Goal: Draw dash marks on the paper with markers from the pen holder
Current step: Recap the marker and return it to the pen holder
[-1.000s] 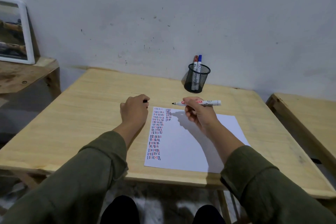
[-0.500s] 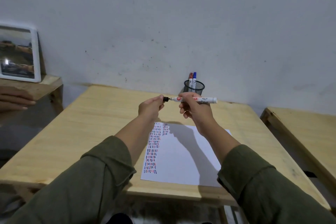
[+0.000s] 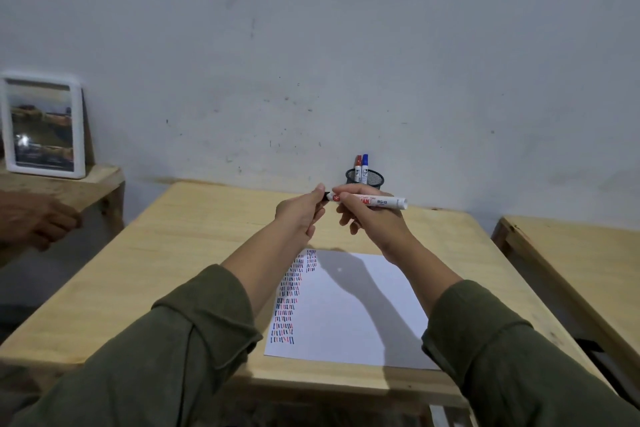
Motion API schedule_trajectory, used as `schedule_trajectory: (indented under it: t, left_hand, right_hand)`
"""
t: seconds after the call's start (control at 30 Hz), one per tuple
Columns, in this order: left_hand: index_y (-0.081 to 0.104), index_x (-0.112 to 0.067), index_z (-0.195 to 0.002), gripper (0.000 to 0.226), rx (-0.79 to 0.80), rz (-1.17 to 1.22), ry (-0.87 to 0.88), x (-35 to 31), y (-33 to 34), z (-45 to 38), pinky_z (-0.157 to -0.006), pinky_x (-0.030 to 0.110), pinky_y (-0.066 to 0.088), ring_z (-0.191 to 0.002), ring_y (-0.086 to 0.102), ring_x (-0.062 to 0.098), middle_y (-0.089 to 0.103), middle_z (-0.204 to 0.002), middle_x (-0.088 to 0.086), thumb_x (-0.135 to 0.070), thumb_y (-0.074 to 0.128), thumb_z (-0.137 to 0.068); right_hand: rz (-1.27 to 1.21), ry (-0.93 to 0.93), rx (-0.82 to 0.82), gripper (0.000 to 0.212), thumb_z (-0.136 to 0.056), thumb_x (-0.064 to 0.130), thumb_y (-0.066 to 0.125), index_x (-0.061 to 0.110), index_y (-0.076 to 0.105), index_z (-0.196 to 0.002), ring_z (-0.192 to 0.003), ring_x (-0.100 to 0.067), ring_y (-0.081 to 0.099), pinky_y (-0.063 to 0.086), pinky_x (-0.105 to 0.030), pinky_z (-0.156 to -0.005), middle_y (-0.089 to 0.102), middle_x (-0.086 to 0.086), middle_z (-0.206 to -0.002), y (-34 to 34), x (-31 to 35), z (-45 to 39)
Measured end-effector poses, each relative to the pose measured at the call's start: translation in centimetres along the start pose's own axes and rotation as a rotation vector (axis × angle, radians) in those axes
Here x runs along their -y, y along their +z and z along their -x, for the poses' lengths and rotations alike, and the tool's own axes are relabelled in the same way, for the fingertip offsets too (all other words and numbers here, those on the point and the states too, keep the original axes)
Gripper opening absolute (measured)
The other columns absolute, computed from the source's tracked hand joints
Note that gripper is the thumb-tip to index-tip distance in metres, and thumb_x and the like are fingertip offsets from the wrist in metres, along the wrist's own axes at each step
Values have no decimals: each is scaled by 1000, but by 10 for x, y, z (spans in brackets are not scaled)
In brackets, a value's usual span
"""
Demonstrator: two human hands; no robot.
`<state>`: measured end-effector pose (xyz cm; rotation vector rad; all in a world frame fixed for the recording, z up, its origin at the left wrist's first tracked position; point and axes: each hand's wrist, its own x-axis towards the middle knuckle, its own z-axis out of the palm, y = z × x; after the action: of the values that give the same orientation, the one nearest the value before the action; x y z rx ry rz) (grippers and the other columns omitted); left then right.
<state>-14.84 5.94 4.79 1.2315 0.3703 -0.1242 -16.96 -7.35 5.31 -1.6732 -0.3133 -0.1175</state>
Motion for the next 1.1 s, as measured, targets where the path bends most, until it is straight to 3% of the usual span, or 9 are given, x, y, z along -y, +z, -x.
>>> schedule_trajectory:
  t: [0.33, 0.43, 0.5, 0.63, 0.7, 0.8, 0.9, 1.0, 1.1]
  left_hand:
    - [63, -21, -75, 17, 17, 158, 40, 6, 17, 6, -55, 19, 25, -69, 54, -2, 62, -62, -11, -18, 58, -91]
    - [67, -18, -105, 17, 39, 155, 53, 6, 20, 3, -57, 19, 25, -70, 53, -2, 58, -74, -8, -17, 55, -94]
    - [65, -17, -117, 25, 49, 173, 61, 1, 22, -2, -58, 18, 27, -71, 53, -2, 59, -78, -10, -16, 52, -95]
    - [65, -24, -94, 19, 130, 120, 76, -10, 26, -14, -57, 17, 28, -57, 58, -6, 66, -63, -18, -15, 49, -97]
    - [64, -25, -88, 22, 164, 48, 113, -17, 33, -21, -59, 18, 29, -57, 58, -7, 66, -64, -19, -14, 47, -97]
    - [63, -24, -84, 24, 253, -91, 157, -28, 48, -29, -61, 21, 28, -72, 56, -2, 63, -80, -15, -12, 47, -97]
    - [63, -21, -96, 15, 305, -195, 197, -36, 62, -41, -59, 20, 34, -75, 57, 0, 63, -82, -10, -13, 52, -95]
    - [63, -16, -113, 23, 258, -281, 259, -41, 70, -57, -68, 10, 48, -85, 60, 8, 65, -91, -2, -14, 60, -90]
    - [66, -16, -115, 30, 177, -427, 306, -41, 73, -80, -89, 23, 40, -103, 56, 13, 64, -107, 1, -20, 66, -86]
  right_hand:
    - [-444, 161, -78, 14, -92, 7, 53, 2, 63, -100, -58, -14, 52, 44, -18, -49, 57, -8, -76, 2, -2, -1]
    - [-453, 194, 45, 20, -90, 15, 57, 10, 63, -109, -67, -14, 60, 50, -21, -60, 62, -8, -87, -8, -3, 7]
    - [-491, 221, 123, 43, -79, 27, 63, 12, 62, -119, -79, -16, 66, 53, -25, -70, 69, -7, -98, -18, -3, 9]
    - [-617, 287, 274, 85, -58, 50, 73, 11, 55, -131, -103, -25, 65, 55, -30, -76, 65, -13, -123, -42, -2, 4]
    - [-584, 300, 277, 75, -71, 53, 63, 10, 54, -132, -102, -22, 66, 55, -27, -74, 65, -11, -121, -49, -1, 0]
    - [-457, 257, 139, 37, -95, 28, 47, 8, 57, -125, -82, -16, 69, 52, -22, -66, 69, -10, -104, -57, -2, -15]
    - [-364, 244, 38, 18, -93, 4, 52, 9, 61, -106, -66, -13, 68, 51, -19, -56, 70, -13, -93, -66, -7, -34]
    - [-288, 251, 38, 25, -91, 0, 53, 18, 59, -107, -66, -15, 66, 51, -21, -59, 69, -15, -96, -75, -14, -56]
    - [-243, 203, 12, 53, -89, -6, 50, 32, 50, -127, -72, -20, 66, 54, -29, -72, 68, -12, -91, -80, -19, -81]
